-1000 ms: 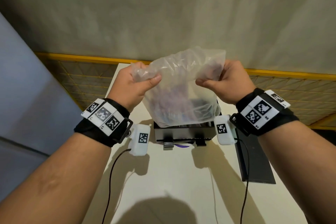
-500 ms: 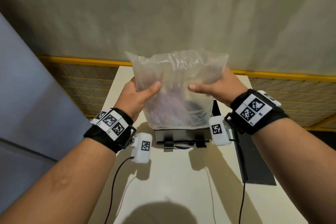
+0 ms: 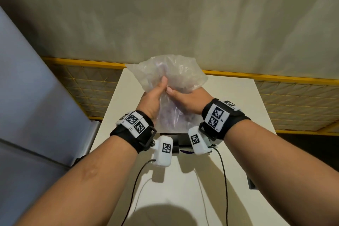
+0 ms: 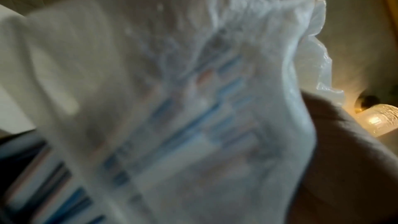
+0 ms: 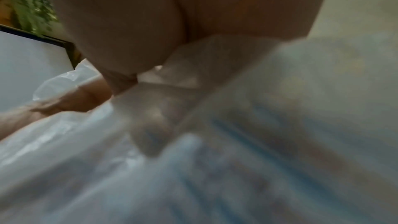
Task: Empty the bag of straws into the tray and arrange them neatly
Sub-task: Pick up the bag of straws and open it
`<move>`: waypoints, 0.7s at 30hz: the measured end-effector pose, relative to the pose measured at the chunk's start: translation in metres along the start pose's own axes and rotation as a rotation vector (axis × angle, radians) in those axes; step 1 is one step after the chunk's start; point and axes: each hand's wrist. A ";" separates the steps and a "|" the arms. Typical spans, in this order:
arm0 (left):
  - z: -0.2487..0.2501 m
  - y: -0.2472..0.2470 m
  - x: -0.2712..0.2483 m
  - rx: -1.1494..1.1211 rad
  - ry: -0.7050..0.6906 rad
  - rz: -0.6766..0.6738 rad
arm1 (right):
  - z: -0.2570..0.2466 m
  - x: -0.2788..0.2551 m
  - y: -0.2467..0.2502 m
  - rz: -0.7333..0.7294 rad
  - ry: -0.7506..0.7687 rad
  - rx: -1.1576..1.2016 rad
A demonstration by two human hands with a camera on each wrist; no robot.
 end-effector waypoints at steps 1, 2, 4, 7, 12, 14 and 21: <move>-0.002 0.001 0.002 -0.016 0.008 -0.005 | -0.002 -0.001 0.002 0.016 0.024 -0.007; -0.005 0.001 0.004 -0.013 0.022 -0.002 | -0.003 -0.002 0.003 0.025 0.016 -0.055; -0.009 0.002 0.005 0.051 0.044 0.039 | 0.002 -0.004 0.004 0.030 0.013 -0.150; -0.010 0.007 0.007 0.126 0.072 0.053 | 0.014 -0.003 0.003 0.037 0.001 -0.189; -0.003 0.017 0.001 0.119 0.060 -0.014 | 0.027 -0.003 0.012 0.022 -0.205 -0.212; 0.002 0.019 -0.005 0.153 0.019 0.001 | 0.020 -0.005 0.018 0.056 -0.235 -0.135; 0.006 0.023 -0.012 0.156 -0.035 -0.034 | 0.008 -0.012 0.033 0.166 -0.162 -0.043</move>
Point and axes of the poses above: each hand's wrist, its own x-axis towards the middle knuckle, its own y-axis out of the back of the hand, z = x × y, and after that the axes turned 5 degrees about y, right-handed
